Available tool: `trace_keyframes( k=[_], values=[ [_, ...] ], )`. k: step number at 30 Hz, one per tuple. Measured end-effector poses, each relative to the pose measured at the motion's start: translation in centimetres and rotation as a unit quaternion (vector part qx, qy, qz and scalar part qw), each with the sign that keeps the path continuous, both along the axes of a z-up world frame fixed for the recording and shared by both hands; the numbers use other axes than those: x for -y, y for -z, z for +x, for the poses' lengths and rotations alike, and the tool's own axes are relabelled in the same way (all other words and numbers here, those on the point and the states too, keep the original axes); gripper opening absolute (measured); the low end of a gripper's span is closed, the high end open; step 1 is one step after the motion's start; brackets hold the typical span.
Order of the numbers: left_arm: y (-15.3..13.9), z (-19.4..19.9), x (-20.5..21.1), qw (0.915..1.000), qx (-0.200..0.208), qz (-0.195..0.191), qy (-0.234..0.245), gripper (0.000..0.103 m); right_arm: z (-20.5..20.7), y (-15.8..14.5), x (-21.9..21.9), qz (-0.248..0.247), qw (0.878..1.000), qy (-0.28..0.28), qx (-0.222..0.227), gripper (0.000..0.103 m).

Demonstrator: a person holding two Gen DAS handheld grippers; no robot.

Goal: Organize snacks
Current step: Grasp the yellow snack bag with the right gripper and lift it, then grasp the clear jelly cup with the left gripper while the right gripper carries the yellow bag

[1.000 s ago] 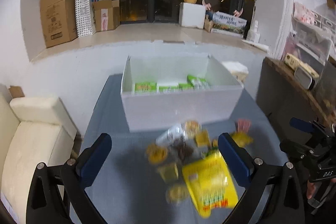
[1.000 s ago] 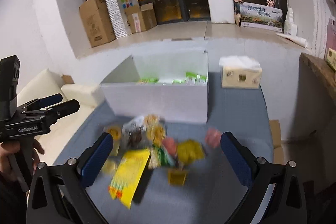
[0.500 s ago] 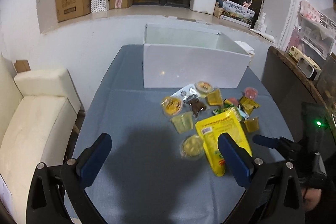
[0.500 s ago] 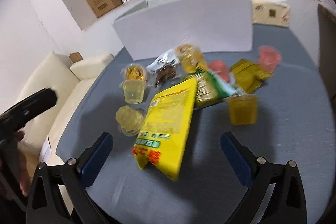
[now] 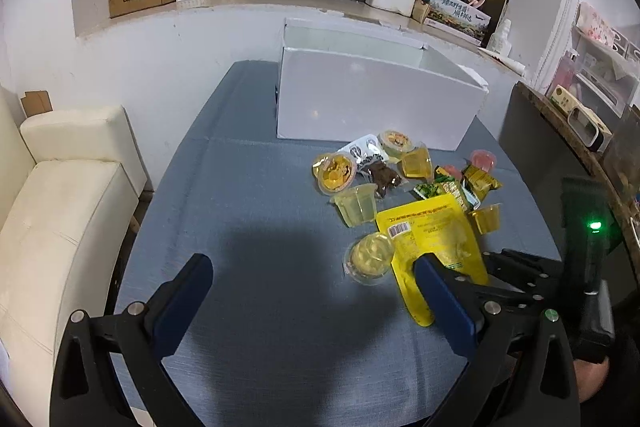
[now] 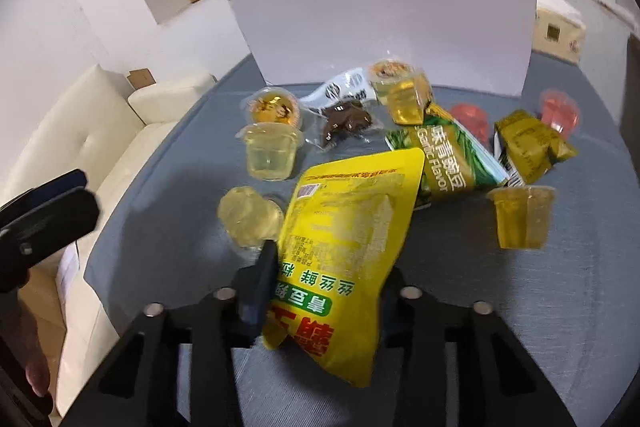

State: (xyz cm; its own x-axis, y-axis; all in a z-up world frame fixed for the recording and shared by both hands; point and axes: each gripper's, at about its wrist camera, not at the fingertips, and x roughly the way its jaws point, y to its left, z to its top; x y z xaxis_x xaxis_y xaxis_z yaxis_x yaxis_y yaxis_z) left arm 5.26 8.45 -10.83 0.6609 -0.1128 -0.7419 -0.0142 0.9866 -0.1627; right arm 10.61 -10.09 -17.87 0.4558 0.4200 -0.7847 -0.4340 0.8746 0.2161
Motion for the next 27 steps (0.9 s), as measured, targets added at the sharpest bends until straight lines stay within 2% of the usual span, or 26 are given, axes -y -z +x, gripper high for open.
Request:
trace_keyframes(
  k=[3, 9, 14, 18, 22, 24, 26, 27],
  values=[
    [0.6, 0.2, 0.2, 1.0000, -0.006, 0.001, 0.005, 0.103, -0.8, -1.2, 0.2, 0.002, 1.000, -0.002, 0.014, 0.028],
    [1.6, 1.3, 1.4, 0.9996, -0.016, 0.011, 0.022, 0.103, -2.4, -5.0, 2.2, 0.008, 0.998, 0.012, 0.062, 0.027],
    [3.5, 3.4, 4.0, 0.9987, -0.028, 0.014, 0.041, 0.103, -3.4, -7.3, 4.7, 0.015, 0.995, 0.036, 0.087, 0.027],
    [5.4, 5.0, 5.0, 0.9987, -0.044, 0.003, 0.026, 0.103, -3.8, -7.8, 6.2, 0.016, 0.995, 0.049, 0.089, 0.027],
    [6.1, 5.0, 4.9, 0.9989, -0.042, -0.009, 0.016, 0.102, -3.9, -7.6, 7.4, 0.016, 0.994, 0.057, 0.086, 0.026],
    [6.1, 5.0, 4.9, 0.9990, -0.040, -0.007, 0.017, 0.096, -3.7, -7.5, 7.8, 0.018, 0.995, 0.060, 0.082, 0.026],
    [6.2, 5.1, 4.8, 0.9990, -0.039, -0.005, 0.022, 0.074, -3.5, -7.3, 7.8, 0.018, 0.995, 0.061, 0.080, 0.026],
    [6.2, 5.2, 4.8, 0.9989, -0.039, -0.001, 0.025, 0.067, -3.5, -7.3, 7.8, 0.018, 0.995, 0.060, 0.079, 0.026]
  ],
)
